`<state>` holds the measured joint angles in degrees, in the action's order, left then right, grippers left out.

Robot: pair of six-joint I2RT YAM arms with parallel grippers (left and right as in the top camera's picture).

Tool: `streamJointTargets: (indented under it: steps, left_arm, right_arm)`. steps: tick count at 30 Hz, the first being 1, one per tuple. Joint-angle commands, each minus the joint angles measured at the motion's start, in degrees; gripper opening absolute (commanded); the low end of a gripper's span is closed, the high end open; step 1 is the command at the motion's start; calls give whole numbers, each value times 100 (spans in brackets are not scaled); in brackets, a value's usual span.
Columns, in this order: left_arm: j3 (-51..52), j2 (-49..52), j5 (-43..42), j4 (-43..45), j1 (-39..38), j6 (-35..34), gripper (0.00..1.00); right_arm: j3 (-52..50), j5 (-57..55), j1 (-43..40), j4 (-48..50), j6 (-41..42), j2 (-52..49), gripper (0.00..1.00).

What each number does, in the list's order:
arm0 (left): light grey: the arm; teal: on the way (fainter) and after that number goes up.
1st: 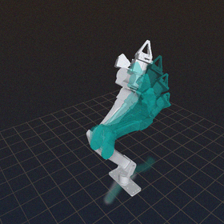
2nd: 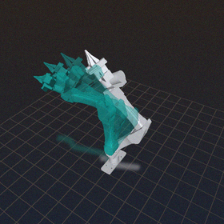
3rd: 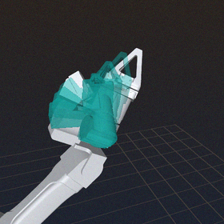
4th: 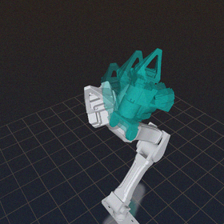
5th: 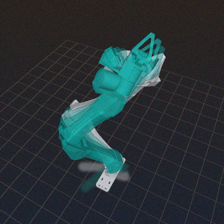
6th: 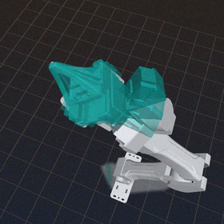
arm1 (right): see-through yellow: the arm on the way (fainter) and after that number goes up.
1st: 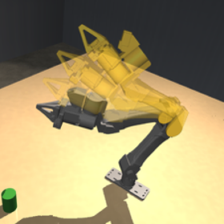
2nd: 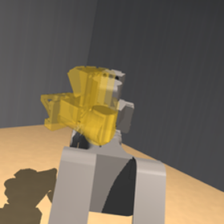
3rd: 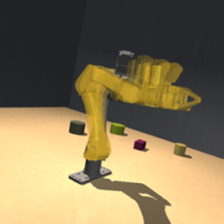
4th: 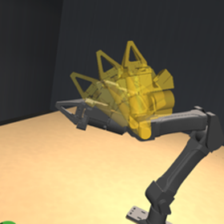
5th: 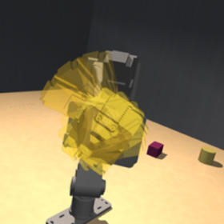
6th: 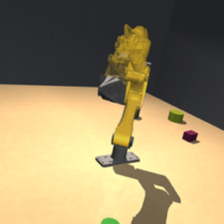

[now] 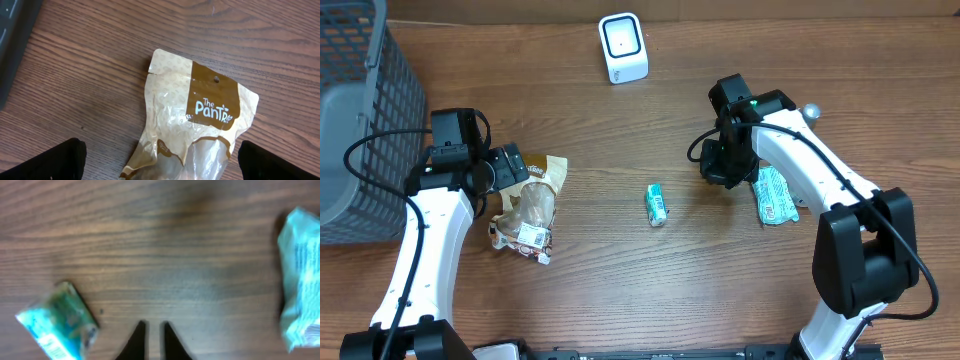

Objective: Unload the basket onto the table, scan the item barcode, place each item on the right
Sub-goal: 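Release the large teal pack and move the right gripper left, then lower the right gripper onto the small teal stick pack and grasp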

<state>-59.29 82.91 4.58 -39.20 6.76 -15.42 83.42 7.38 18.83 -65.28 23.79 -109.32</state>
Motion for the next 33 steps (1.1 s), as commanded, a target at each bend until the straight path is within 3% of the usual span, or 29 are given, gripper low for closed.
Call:
streamJointTargets:
  steps: [1,14,33]
  left_arm:
    - [-114,24,31,7,-2,44,100]
    - [-114,24,33,7,-2,44,100]
    - [-114,24,31,7,-2,44,100]
  right_arm:
    - [2,208,-13,4,26,129,4]
    - [-708,389,577,809,22,125,4]
    - [-730,389,1674,1397,4,120,4]
